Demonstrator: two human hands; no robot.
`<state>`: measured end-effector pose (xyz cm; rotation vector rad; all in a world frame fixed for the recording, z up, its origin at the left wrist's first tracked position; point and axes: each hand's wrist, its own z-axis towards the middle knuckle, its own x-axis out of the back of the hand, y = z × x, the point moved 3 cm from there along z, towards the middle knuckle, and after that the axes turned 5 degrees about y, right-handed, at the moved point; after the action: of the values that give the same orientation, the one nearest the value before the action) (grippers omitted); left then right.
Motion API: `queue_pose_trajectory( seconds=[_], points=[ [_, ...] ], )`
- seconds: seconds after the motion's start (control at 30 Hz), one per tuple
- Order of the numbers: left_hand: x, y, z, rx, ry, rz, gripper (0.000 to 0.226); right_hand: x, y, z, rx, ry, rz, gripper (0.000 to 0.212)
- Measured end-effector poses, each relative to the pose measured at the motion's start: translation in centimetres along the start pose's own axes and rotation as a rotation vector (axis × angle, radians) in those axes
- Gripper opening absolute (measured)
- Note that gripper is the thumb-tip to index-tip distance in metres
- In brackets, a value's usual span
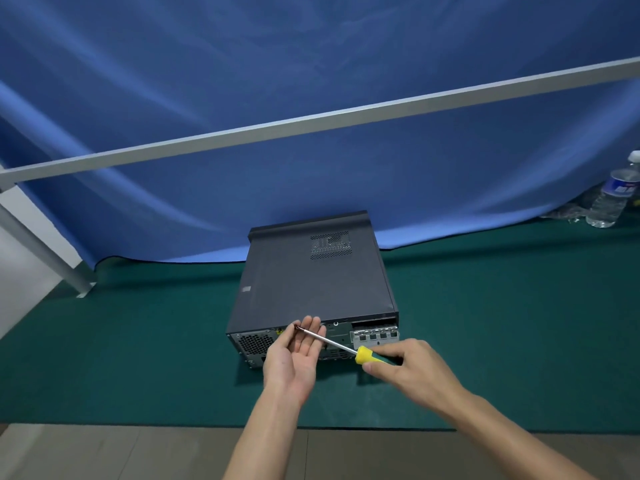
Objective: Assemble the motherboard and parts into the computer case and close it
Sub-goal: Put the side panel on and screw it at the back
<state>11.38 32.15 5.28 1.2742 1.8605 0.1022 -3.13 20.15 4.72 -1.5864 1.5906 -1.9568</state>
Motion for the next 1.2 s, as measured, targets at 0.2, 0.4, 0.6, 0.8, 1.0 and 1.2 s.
queue_pose_trajectory(
  seconds=[0.2,0.4,0.6,0.8,1.0,1.2],
  points=[
    [-0.1,-0.8,0.4,-0.073,-0.01,0.188,0.017,1.6,0.1,0.3,-0.037,-0.064,0.037,0.007],
    [-0.5,-4.6,2.2,0.029,-0.004,0.296,0.018,1.8,2.3,-0.8,-0.242,-0.116,0.077,0.034],
    [-1.6,-8.9,5.0,0.202,-0.003,0.389,0.026,0.4,4.9,-2.2,-0.362,0.058,0.067,0.03],
    [-2.9,-11.7,6.6,0.263,0.009,0.489,0.028,-1.7,7.4,-3.2,-0.439,0.178,0.089,0.025],
    [-4.2,-13.1,7.0,0.297,0.008,0.508,0.027,-3.1,7.9,-3.2,-0.455,0.275,0.161,0.024],
    [-4.9,-13.3,7.6,0.284,0.035,0.497,0.026,-3.5,7.8,-2.6,-0.463,0.3,0.218,0.029]
  ],
)
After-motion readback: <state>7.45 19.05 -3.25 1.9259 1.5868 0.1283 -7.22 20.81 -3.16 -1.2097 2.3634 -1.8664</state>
